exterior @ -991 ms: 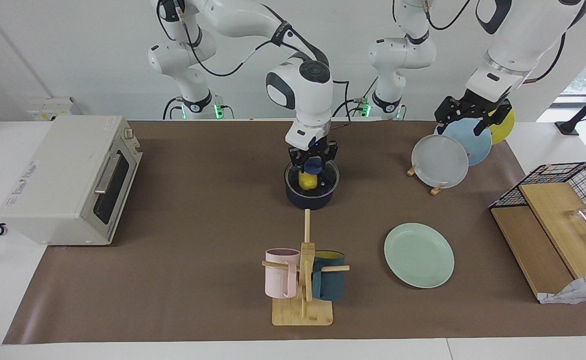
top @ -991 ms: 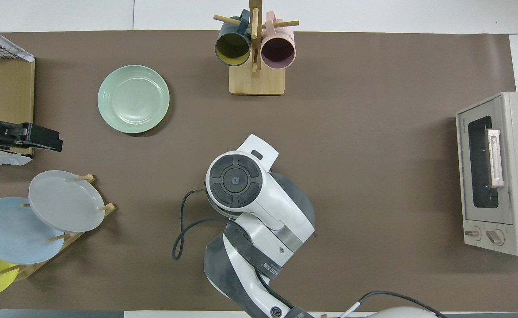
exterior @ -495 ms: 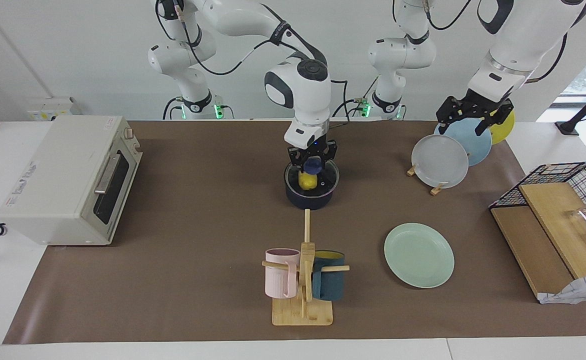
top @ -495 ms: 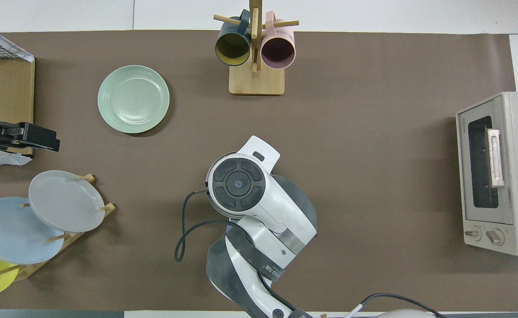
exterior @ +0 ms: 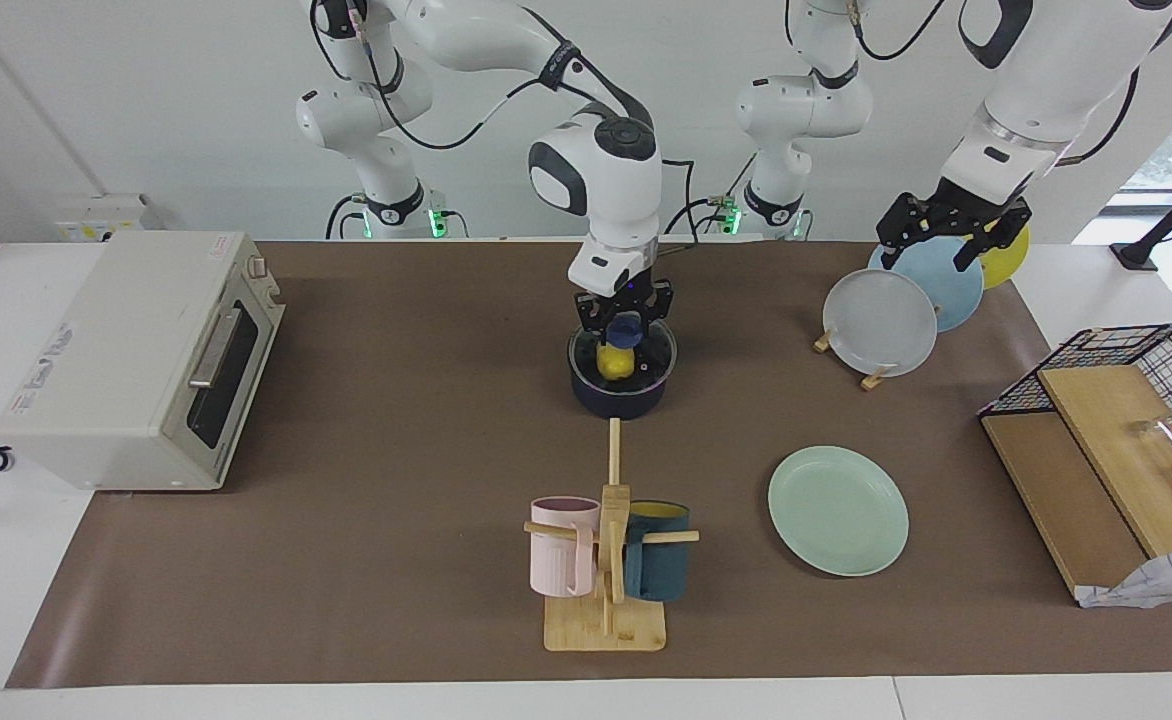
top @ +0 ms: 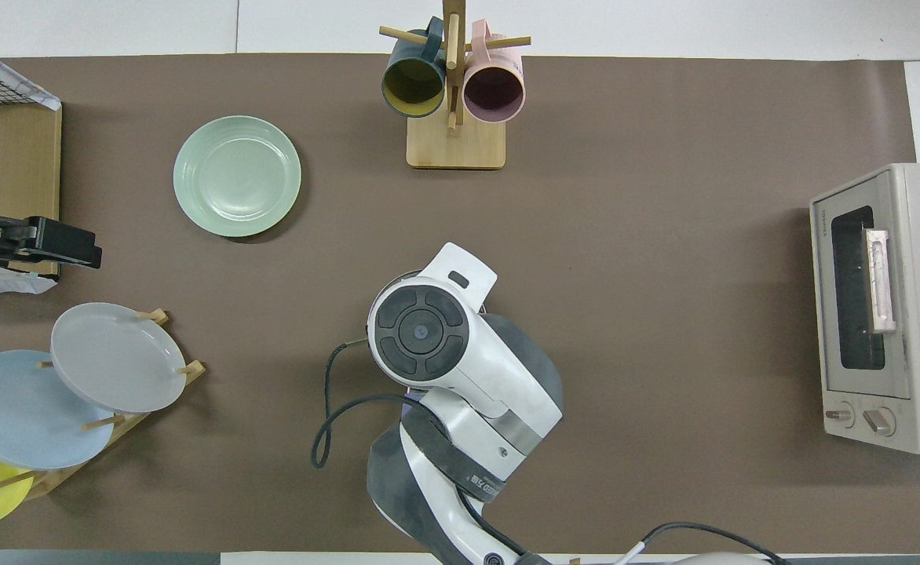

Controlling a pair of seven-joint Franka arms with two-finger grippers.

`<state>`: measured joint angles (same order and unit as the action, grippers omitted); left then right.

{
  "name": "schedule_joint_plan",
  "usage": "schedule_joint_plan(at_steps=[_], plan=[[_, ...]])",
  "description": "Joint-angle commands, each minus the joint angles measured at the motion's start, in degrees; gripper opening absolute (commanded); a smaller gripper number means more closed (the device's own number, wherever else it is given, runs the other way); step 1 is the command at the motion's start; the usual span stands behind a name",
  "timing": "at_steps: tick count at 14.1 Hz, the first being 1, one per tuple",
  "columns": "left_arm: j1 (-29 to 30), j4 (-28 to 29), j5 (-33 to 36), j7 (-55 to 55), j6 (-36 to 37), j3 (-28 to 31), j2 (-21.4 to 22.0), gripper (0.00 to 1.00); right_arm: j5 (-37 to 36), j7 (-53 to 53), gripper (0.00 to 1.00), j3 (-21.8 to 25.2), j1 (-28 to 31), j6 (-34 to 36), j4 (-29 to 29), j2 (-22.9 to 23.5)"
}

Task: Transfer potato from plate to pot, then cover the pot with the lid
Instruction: 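Lower the glass lid onto the black pot with the right gripper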

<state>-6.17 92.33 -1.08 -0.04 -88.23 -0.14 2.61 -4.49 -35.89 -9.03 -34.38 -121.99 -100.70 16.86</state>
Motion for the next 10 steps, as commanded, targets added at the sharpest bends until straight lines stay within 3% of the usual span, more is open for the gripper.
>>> schedule_joint_plan(at_steps=[1,7,8,9,10], plan=[[0.28,0.31,1.17,-0.14,-0.28,0.06,0.82,1.0,-2.1,0.21,0.0,0.07,0.11,-0.01,-3.28,-1.04],[0.46,0.39,1.17,-0.14,0.16,0.06,0.9,1.0,-2.1,0.21,0.0,0.07,-0.16,-0.27,-3.27,-0.95],[0.46,0.39,1.17,-0.14,0.16,0.06,0.82,1.0,-2.1,0.21,0.35,0.07,-0.16,-0.44,-3.45,-0.95],[0.46,0.39,1.17,-0.14,0.16,0.06,0.82,1.0,-2.1,0.12,0.99,0.07,-0.16,-0.79,-3.71,-0.95],[0.46,0.39,1.17,-0.14,0.16,0.06,0.9,1.0,-2.1,0.12,1.0,0.07,-0.16,-0.89,-3.63,-0.95]])
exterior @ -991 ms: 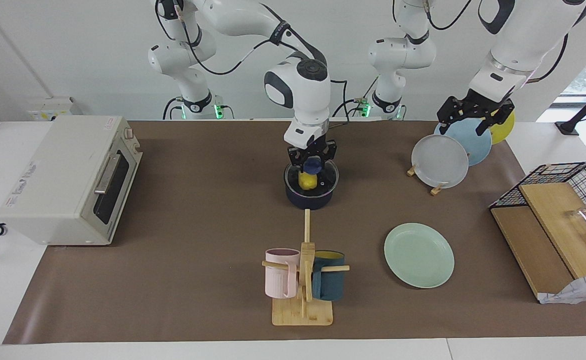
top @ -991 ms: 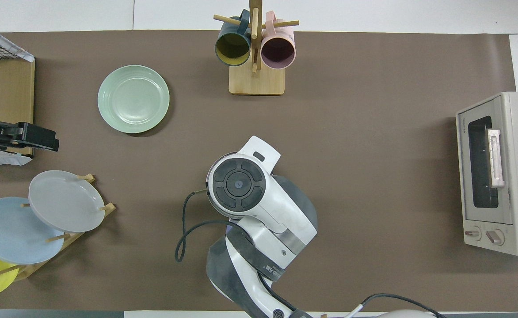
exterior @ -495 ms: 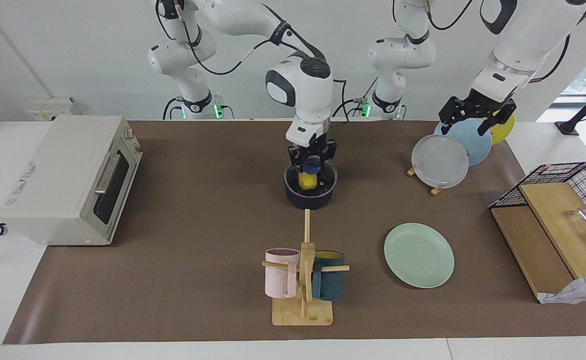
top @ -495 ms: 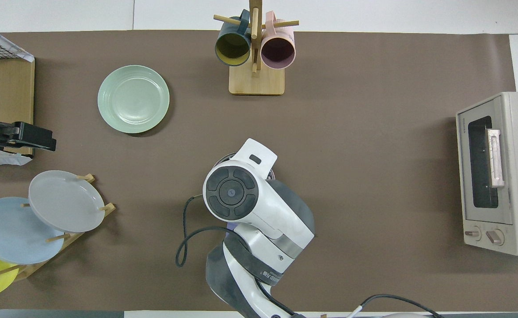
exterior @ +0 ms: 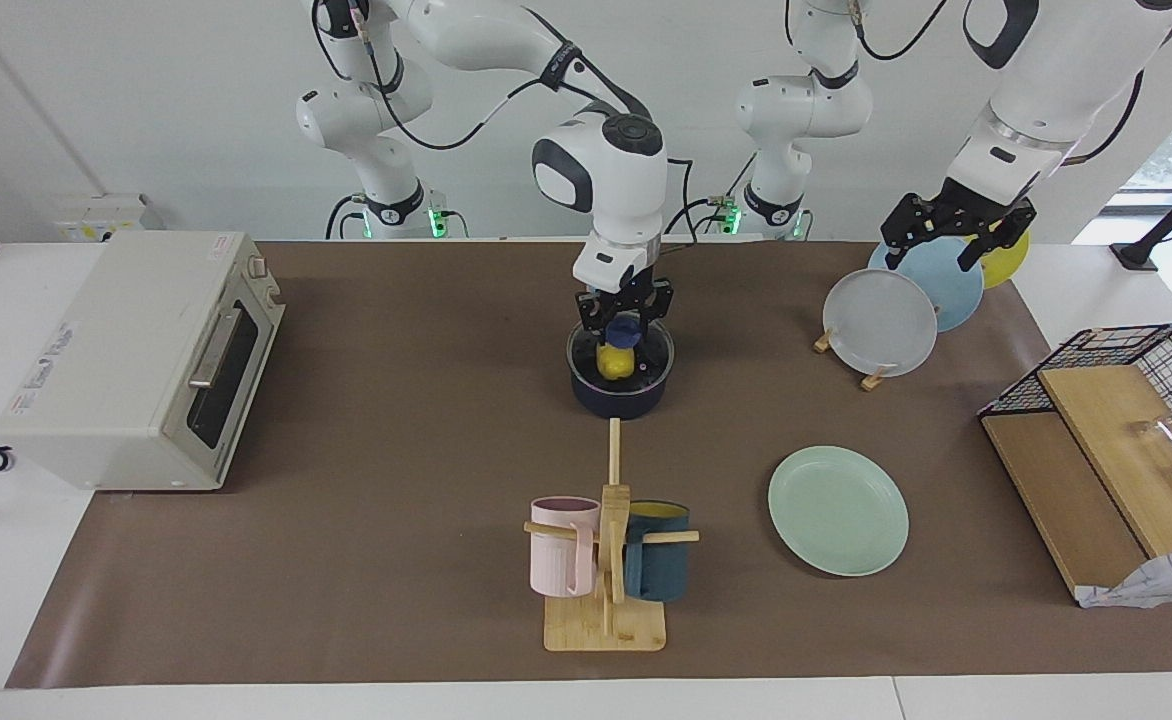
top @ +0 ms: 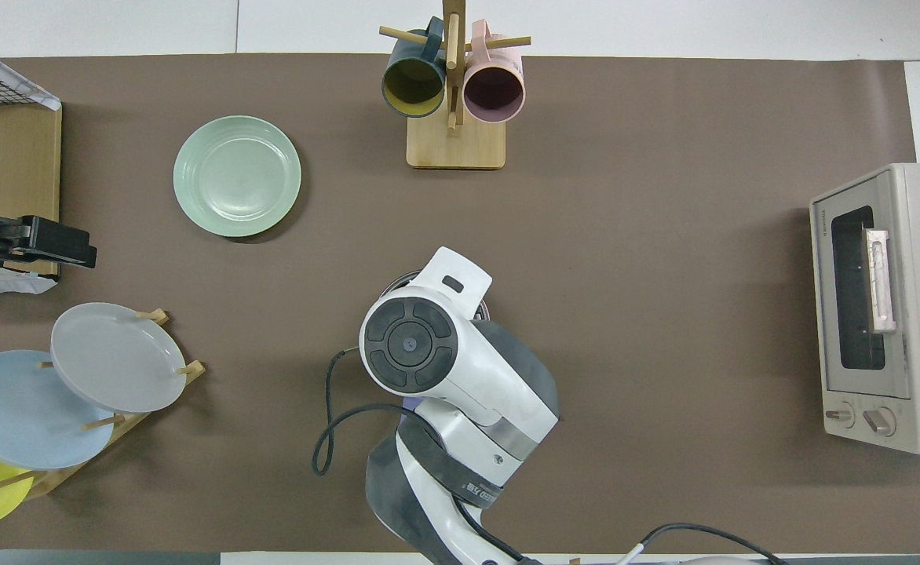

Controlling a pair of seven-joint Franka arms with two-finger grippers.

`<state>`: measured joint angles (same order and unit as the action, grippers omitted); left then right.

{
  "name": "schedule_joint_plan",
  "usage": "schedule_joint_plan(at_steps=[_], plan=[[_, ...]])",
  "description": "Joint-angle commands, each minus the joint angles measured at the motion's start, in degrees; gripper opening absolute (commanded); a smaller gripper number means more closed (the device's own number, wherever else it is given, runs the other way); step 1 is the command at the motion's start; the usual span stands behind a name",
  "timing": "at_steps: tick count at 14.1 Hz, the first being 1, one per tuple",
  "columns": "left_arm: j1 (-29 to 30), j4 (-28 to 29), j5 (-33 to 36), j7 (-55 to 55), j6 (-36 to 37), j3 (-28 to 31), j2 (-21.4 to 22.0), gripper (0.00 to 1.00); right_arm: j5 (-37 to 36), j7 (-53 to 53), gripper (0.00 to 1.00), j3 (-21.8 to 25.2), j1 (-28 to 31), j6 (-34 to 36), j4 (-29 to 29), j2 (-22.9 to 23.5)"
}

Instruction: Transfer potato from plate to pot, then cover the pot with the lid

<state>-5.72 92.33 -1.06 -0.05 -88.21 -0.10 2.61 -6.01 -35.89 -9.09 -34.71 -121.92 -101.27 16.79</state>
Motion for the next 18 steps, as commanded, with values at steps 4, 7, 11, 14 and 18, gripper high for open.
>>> schedule_joint_plan(at_steps=[4,7,11,14,18], plan=[[0.01,0.39,1.14,-0.12,0.15,0.01,0.9,1.0,-0.58,0.12,1.0,0.22,0.25,-0.6,-2.36,-0.97],[0.01,0.39,1.14,-0.03,0.15,0.01,0.9,1.0,-0.5,0.12,1.0,0.22,1.3,0.89,0.53,-1.14],[0.01,0.39,1.14,-0.03,0.15,0.01,0.9,1.0,-0.05,-0.32,1.0,0.39,4.55,7.82,6.86,-1.49],[0.01,0.39,1.14,-0.12,0.15,0.01,0.82,1.0,-0.23,0.21,1.0,0.66,10.95,13.37,8.99,-4.38],[0.01,0.39,1.14,-0.12,0.15,0.01,0.82,1.0,0.38,3.7,1.0,0.48,21.94,22.76,8.11,-10.71]])
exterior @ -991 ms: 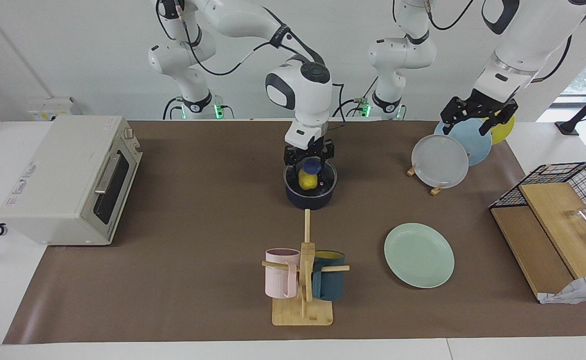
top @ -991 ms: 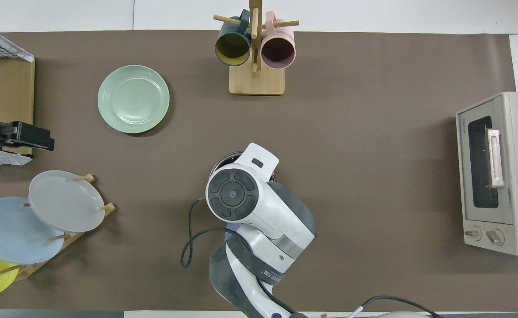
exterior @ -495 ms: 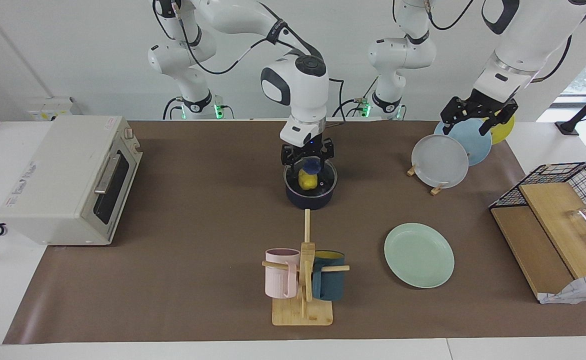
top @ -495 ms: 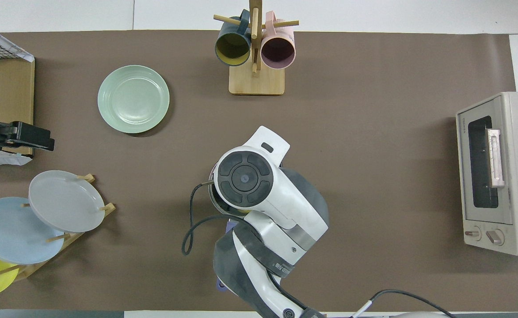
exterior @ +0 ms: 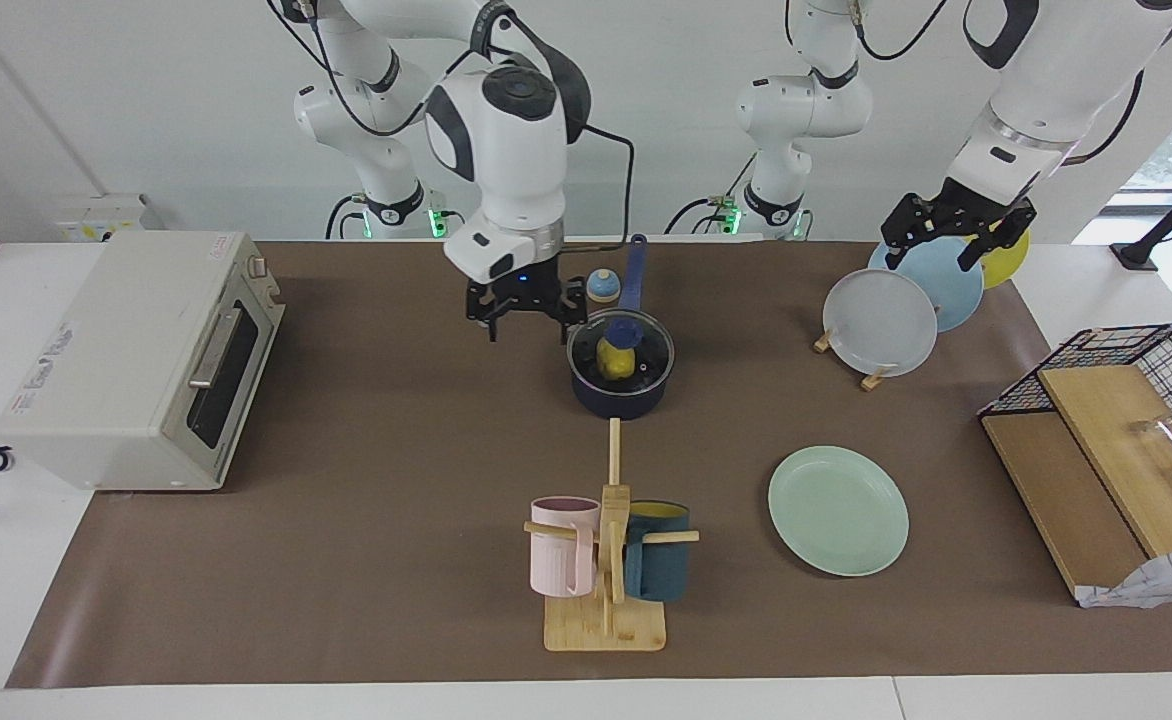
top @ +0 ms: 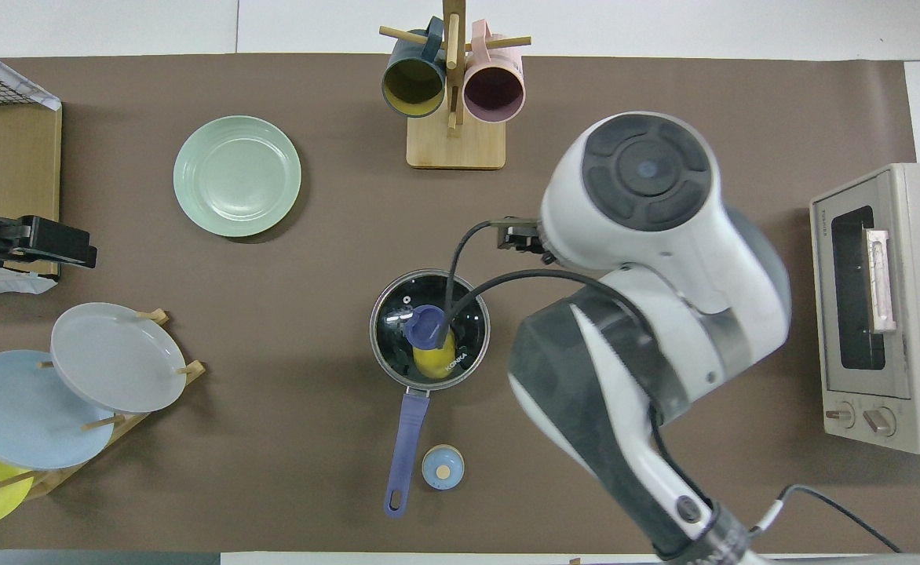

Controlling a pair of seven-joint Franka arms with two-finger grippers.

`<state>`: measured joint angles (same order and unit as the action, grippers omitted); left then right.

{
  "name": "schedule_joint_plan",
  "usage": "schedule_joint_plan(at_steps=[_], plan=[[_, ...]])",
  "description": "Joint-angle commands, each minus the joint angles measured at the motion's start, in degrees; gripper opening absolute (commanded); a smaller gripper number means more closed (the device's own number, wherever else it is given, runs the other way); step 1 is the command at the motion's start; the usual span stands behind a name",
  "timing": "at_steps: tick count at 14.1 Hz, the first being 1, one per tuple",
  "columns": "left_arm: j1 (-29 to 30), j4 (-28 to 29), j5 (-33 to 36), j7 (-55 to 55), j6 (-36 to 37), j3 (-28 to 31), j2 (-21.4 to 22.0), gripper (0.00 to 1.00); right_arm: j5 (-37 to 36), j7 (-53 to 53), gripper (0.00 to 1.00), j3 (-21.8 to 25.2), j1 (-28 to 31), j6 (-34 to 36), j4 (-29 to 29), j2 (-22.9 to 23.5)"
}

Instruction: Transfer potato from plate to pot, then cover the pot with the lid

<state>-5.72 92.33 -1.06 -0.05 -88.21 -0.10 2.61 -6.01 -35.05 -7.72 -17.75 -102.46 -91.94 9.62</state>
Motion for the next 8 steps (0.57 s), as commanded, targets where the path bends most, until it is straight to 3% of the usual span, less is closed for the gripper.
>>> schedule_joint_plan(at_steps=[1,4,8], plan=[[0.01,0.39,1.14,-0.04,0.15,0.01,0.9,1.0,0.38,8.45,1.0,-0.81,7.53,4.97,-2.27,-5.64],[0.01,0.39,1.14,-0.12,0.15,0.01,0.9,1.0,1.43,23.33,1.0,-0.81,16.93,6.91,-5.79,-10.74],[0.01,0.39,1.14,-0.12,0.15,0.01,0.9,1.0,2.4,26.43,1.0,2.52,18.63,14.72,-5.89,-14.18]])
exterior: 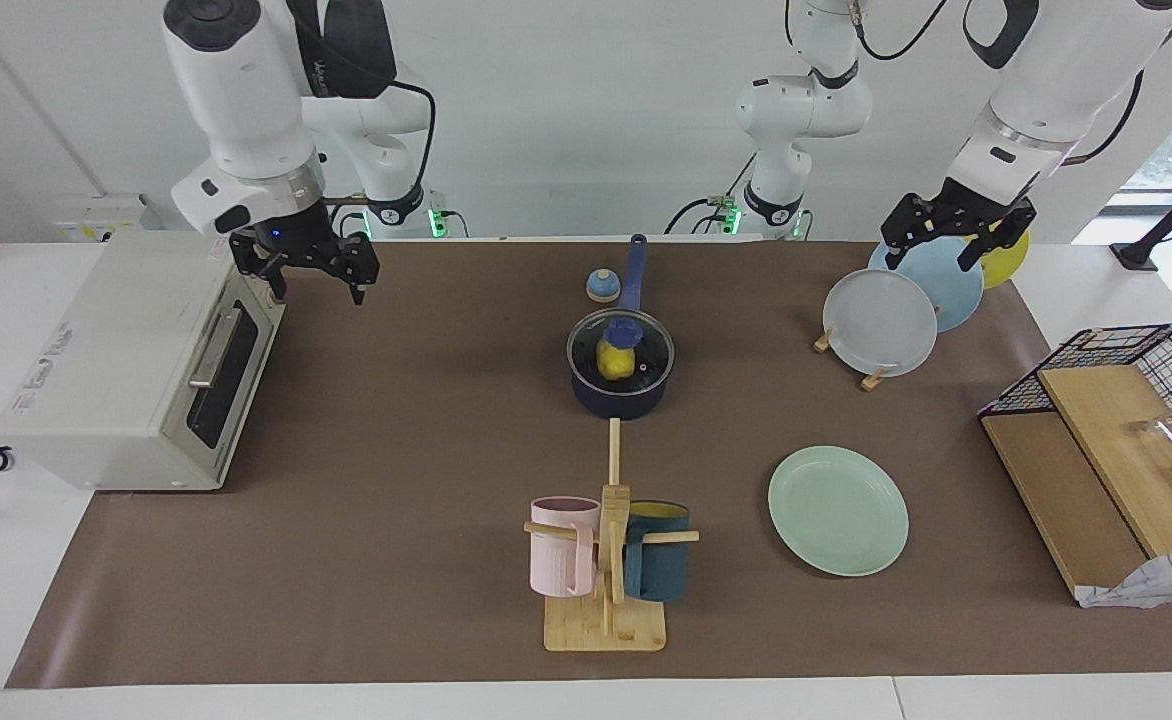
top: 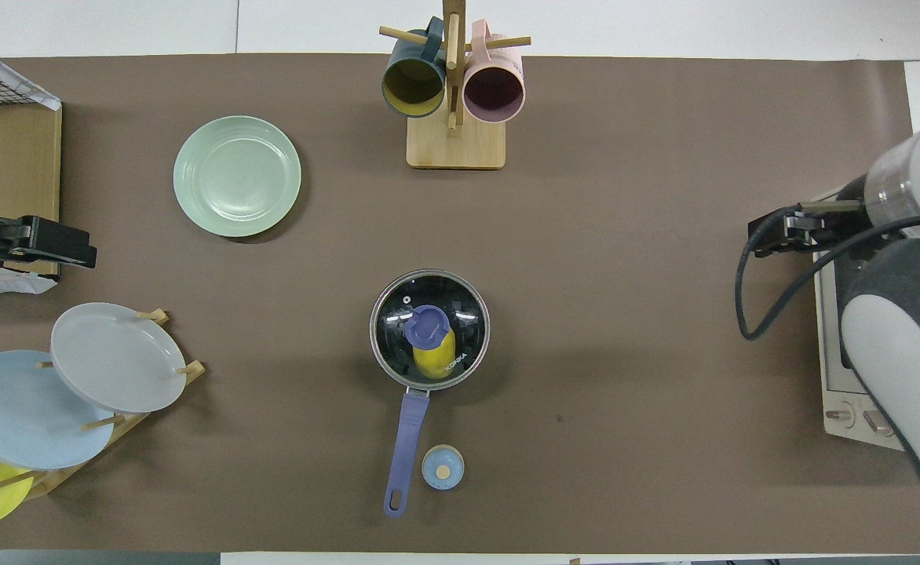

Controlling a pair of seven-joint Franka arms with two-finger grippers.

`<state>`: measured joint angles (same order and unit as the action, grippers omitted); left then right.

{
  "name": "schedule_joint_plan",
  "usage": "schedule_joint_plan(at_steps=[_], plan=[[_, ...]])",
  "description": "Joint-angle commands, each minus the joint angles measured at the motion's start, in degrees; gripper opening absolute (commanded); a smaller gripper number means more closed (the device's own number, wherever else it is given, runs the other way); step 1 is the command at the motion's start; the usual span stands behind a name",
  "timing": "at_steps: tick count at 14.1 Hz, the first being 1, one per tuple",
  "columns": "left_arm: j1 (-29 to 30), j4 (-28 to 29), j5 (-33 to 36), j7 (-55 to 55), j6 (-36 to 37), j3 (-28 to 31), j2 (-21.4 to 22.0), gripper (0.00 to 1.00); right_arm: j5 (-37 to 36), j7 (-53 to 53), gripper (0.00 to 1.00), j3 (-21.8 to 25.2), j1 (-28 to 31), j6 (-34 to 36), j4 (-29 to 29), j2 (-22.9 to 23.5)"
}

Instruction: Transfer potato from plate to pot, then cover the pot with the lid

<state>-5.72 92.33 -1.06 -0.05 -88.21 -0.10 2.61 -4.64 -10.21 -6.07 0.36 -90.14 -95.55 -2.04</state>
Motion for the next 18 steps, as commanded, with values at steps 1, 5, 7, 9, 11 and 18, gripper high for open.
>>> schedule_joint_plan(at_steps=[1,5,7,9,11,18], plan=[[0.01,0.39,1.14,-0.12,0.15,0.01,0.82,1.0,1.12,2.3,1.0,1.92,1.04,2.42,-2.27,-2.36],[0.01,0.39,1.14,-0.04,0.15,0.01,0.82,1.0,0.95,5.2,1.0,4.83,-0.96,-1.62,0.44,0.18],[0.01,0.39,1.14,-0.12,0.15,0.01,0.9,1.0,1.04,5.29,1.0,5.45,-1.68,-1.18,1.24,1.24],[0.01,0.39,1.14,-0.12,0.15,0.01,0.82,1.0,1.21,5.38,1.0,6.32,-1.85,-0.04,1.07,1.33],[0.01,0.39,1.14,-0.12,0.24,0.01,0.9,1.0,1.47,7.73,1.0,7.82,-1.94,1.72,1.07,1.16],[0.01,0.39,1.14,-0.12,0.15,0.01,0.82,1.0,1.65,9.69,1.0,9.14,-2.64,1.55,0.98,1.07]])
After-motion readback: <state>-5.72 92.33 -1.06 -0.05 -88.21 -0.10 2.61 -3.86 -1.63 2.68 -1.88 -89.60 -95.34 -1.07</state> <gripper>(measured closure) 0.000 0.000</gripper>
